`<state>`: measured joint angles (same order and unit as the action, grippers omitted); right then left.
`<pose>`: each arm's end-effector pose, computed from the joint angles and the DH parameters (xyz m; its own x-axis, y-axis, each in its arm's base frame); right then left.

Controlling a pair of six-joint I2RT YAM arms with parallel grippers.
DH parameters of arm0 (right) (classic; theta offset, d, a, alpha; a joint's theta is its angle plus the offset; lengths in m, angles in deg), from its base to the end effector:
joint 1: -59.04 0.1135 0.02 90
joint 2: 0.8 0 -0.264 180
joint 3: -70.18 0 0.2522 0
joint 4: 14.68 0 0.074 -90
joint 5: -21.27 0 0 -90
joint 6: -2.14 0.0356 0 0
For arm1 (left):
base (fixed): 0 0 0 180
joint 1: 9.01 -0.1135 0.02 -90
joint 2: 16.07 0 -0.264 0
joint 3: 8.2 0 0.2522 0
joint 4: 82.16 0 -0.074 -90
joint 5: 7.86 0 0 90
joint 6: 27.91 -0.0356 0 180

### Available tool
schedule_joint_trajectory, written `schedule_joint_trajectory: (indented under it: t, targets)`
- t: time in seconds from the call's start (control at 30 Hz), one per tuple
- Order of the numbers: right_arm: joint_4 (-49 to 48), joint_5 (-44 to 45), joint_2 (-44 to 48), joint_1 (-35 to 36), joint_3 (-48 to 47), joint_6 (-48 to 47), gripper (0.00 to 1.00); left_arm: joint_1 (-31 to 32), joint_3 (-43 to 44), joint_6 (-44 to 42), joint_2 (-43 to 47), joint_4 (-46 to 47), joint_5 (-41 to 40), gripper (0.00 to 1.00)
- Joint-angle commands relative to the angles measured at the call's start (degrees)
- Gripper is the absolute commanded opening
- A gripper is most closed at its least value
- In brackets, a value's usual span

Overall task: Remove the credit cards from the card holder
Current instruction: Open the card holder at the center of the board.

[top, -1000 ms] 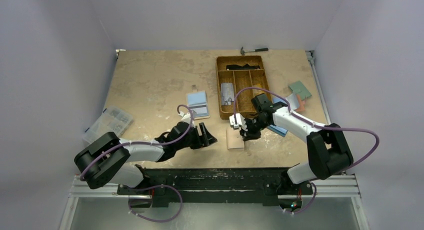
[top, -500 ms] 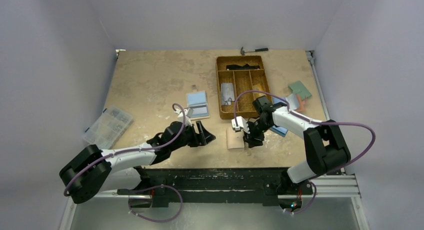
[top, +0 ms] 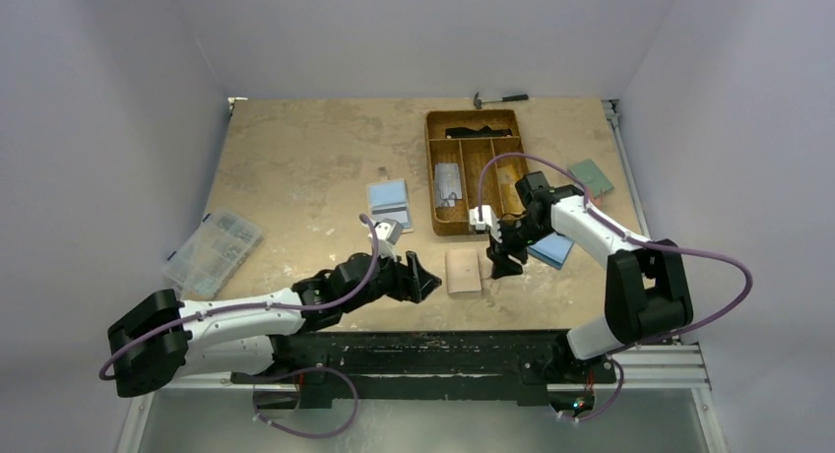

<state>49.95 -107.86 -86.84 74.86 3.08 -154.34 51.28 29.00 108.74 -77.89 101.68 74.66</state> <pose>0.2360 0.0902 0.1940 -0.1253 -0.7748 -0.6197 -0.9882 0.0418 0.1476 0.1164 -0.1947 0.2024 -0.7030 -0.2227 -0.6754 0.4219 0.6340 -0.6482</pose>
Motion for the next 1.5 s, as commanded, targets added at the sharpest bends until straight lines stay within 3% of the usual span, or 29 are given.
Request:
schedule_joint_trajectory:
  t: [0.0, 0.2, 0.47, 0.6, 0.93, 1.47]
  targets:
    - [2.82, -3.80, 1.93, -1.71, -2.69, 1.68, 0.56, 5.89, 6.21, -5.09, -2.30, -2.52, -11.51, 0.70]
    - [2.51, -5.12, 3.53, -3.24, -3.86, 3.76, 0.55, 10.06, 12.55, -5.17, -9.02, -7.67, -18.57, 0.69]
    - [-5.02, -1.93, 7.55, -6.04, -2.79, 12.81, 0.55, 13.71, 29.46, 3.12, -23.71, -28.46, -29.85, 0.69]
    - [-4.68, -2.36, 7.19, -7.12, -3.48, 13.61, 0.56, 15.30, 40.51, 6.05, -32.69, -40.04, -32.50, 0.69]
    - [-7.21, -0.99, 7.82, -9.40, -3.44, 17.43, 0.56, 17.14, 60.57, 9.25, -49.18, -57.47, -33.88, 0.69]
    - [-8.07, -0.42, 7.42, -10.94, -3.17, 18.49, 0.56, 17.14, 72.35, 10.87, -61.32, -62.82, -35.97, 0.67]
